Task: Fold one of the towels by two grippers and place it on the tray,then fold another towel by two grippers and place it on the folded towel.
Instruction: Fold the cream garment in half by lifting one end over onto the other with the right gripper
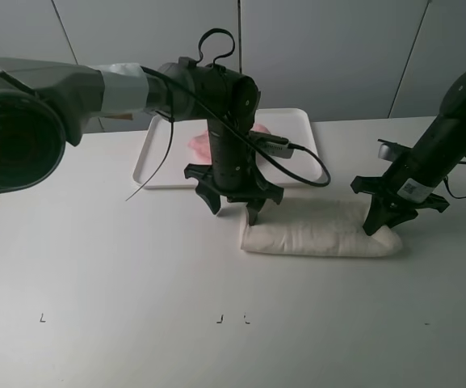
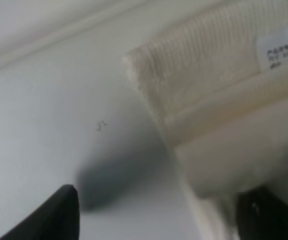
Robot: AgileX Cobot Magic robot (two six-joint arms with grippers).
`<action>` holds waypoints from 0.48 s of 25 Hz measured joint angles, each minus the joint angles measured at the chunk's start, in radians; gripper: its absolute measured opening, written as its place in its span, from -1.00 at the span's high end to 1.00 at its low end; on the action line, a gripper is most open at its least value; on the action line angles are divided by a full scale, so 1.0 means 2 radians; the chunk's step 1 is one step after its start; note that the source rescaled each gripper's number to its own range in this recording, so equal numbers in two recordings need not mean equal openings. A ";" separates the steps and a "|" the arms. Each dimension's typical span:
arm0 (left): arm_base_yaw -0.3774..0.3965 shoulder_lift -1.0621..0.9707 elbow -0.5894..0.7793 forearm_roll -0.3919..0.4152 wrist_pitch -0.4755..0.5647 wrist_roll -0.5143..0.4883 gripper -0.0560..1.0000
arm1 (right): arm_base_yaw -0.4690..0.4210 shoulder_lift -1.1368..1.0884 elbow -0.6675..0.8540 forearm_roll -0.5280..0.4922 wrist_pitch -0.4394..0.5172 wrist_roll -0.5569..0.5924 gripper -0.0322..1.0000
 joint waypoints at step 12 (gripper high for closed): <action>-0.001 0.001 -0.001 0.010 0.008 0.002 -0.68 | 0.000 0.000 0.000 0.000 0.000 -0.003 0.84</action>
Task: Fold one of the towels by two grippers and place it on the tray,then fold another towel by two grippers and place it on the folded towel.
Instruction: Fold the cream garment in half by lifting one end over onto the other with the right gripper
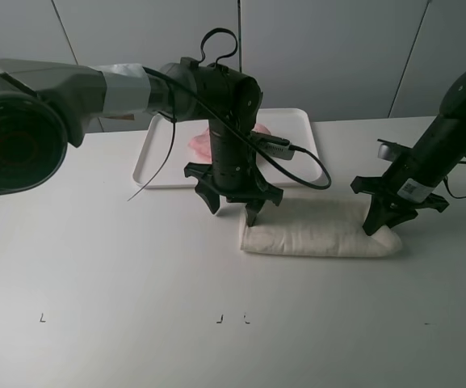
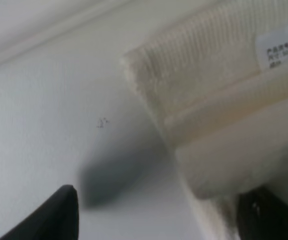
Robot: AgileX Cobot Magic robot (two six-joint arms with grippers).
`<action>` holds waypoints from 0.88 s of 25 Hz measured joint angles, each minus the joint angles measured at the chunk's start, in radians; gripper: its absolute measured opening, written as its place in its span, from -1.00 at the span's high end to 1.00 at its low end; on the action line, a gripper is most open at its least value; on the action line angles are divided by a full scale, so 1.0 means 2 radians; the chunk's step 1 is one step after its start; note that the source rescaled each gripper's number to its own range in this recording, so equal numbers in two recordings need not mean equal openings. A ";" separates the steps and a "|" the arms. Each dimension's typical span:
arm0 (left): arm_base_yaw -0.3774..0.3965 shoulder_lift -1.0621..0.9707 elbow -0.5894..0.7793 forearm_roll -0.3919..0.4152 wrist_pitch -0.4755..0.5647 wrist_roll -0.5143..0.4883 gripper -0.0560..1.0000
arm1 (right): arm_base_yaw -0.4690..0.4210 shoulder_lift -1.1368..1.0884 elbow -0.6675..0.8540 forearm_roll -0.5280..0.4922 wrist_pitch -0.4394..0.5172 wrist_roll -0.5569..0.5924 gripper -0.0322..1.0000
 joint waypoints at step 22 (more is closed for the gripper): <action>0.000 0.000 -0.002 0.004 0.003 0.027 -0.68 | 0.000 -0.096 0.005 0.100 0.101 0.004 0.84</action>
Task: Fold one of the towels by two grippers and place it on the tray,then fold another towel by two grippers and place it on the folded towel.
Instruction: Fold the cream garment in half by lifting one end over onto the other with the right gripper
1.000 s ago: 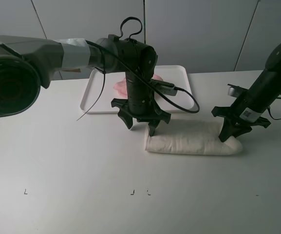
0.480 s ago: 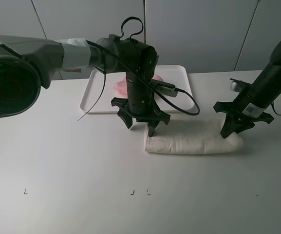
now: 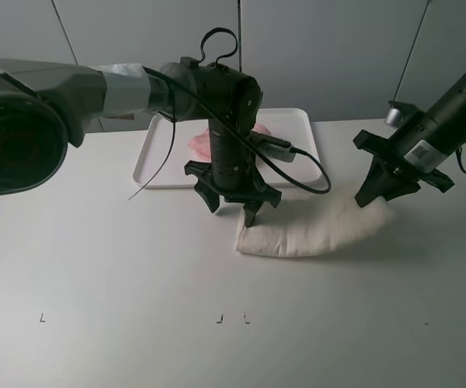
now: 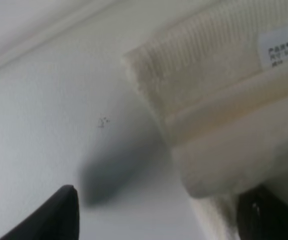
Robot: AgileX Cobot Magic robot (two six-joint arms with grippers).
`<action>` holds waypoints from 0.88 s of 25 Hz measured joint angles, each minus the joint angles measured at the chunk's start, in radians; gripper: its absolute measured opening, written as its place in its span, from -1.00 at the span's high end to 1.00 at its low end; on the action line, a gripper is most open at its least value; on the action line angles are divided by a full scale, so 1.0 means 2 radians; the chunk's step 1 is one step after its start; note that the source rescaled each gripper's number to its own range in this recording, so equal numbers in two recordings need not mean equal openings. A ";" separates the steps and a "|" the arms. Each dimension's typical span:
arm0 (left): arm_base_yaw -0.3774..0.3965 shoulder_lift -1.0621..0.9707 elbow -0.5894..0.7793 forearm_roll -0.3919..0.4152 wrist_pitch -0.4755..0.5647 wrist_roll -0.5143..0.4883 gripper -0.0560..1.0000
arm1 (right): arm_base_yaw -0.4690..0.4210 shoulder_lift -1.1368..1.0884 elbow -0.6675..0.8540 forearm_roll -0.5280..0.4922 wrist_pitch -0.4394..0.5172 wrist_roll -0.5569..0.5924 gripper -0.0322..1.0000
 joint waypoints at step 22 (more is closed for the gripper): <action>0.032 0.003 0.000 -0.073 0.010 0.027 -0.68 | 0.089 -0.001 0.071 0.231 -0.108 -0.112 0.84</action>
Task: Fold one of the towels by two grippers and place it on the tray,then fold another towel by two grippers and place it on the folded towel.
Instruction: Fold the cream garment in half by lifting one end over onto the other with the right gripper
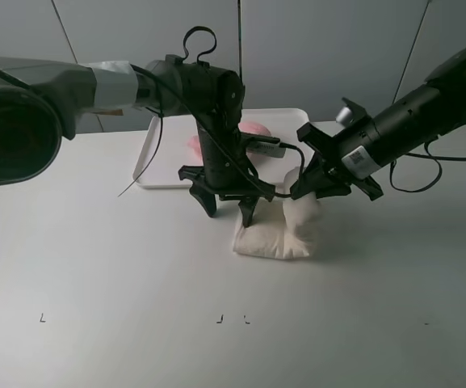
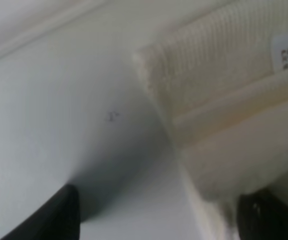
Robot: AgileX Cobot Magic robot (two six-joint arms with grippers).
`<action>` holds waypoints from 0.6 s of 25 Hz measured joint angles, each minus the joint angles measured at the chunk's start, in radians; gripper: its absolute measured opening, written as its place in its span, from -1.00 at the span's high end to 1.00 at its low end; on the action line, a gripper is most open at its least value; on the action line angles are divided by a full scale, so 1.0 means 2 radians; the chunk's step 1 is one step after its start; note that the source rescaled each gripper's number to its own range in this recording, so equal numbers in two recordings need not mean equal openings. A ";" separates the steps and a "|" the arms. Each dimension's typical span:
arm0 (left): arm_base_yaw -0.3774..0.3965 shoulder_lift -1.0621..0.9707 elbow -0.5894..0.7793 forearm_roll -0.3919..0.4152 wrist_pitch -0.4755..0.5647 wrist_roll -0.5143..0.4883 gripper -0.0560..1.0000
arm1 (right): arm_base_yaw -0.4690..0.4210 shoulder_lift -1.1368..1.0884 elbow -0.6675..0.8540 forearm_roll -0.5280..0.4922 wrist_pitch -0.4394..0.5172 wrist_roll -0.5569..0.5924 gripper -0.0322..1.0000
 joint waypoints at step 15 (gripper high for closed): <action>0.008 -0.002 -0.042 0.004 0.014 0.014 -0.68 | 0.039 0.047 0.068 0.251 -0.069 -0.182 0.84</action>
